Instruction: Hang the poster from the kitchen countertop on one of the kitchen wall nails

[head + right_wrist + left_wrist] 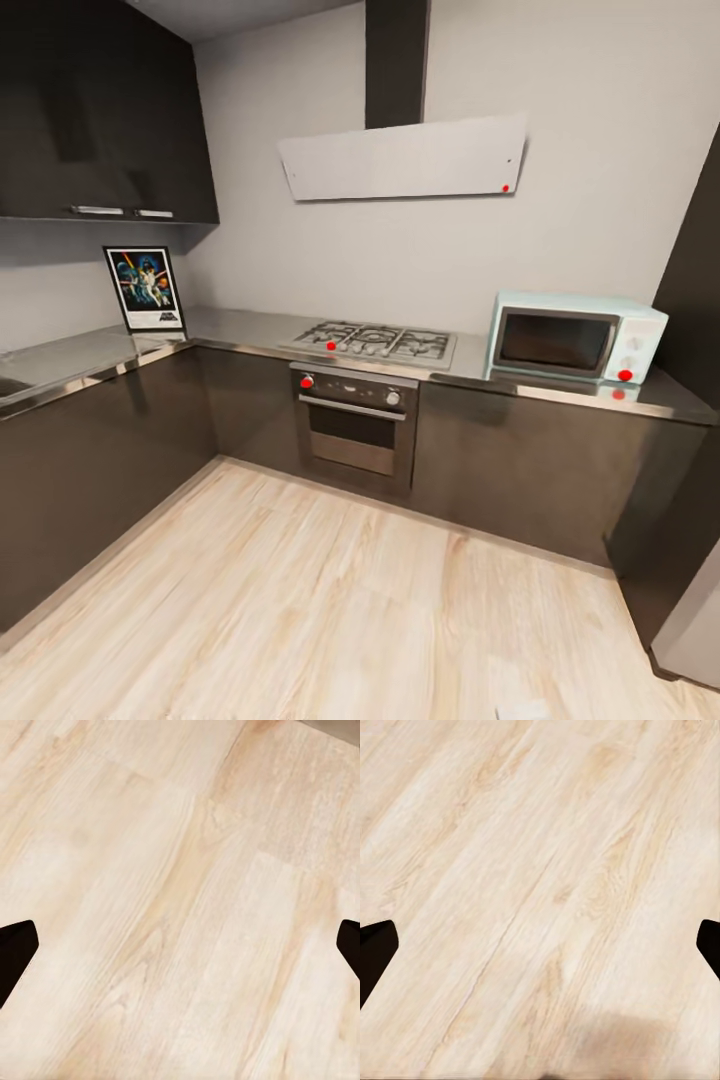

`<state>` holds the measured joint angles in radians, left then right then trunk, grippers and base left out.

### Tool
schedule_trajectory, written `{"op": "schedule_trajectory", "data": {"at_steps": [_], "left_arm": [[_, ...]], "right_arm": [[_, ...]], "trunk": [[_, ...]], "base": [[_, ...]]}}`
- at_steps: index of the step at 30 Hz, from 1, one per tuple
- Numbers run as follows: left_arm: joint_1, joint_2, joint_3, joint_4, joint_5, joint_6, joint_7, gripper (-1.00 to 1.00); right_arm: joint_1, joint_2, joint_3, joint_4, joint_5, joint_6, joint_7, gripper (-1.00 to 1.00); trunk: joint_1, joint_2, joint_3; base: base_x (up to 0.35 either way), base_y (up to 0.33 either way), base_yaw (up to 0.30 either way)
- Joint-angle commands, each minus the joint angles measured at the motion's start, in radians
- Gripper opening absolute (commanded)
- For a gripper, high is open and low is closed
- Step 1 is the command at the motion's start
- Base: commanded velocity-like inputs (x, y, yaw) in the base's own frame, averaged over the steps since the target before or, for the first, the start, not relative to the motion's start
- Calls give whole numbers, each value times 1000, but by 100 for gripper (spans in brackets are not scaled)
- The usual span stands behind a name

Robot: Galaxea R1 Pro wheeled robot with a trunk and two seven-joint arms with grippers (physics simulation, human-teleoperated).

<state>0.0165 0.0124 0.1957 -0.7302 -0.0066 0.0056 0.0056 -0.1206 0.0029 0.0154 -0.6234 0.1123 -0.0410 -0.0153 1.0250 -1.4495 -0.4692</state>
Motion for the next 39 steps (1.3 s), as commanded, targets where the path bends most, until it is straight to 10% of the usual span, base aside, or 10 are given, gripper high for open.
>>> {"op": "schedule_trajectory", "data": {"at_steps": [1, 34, 39], "left_arm": [[0, 0, 0, -2, 0, 1, 1, 100], [0, 0, 1, -1, -1, 1, 1, 100], [0, 0, 3, -1, -1, 1, 1, 100]], "right_arm": [[-1, 0, 0, 1, 10, -2, -2, 100], [-1, 3, 1, 8, 10, 0, -2, 100], [-1, 3, 55, 31, 10, -2, -5, 100]], "trunk": [[0, 0, -1], [0, 0, -1], [0, 0, -1]], "base": [[0, 0, 289], [0, 0, 290], [0, 0, 289]]}}
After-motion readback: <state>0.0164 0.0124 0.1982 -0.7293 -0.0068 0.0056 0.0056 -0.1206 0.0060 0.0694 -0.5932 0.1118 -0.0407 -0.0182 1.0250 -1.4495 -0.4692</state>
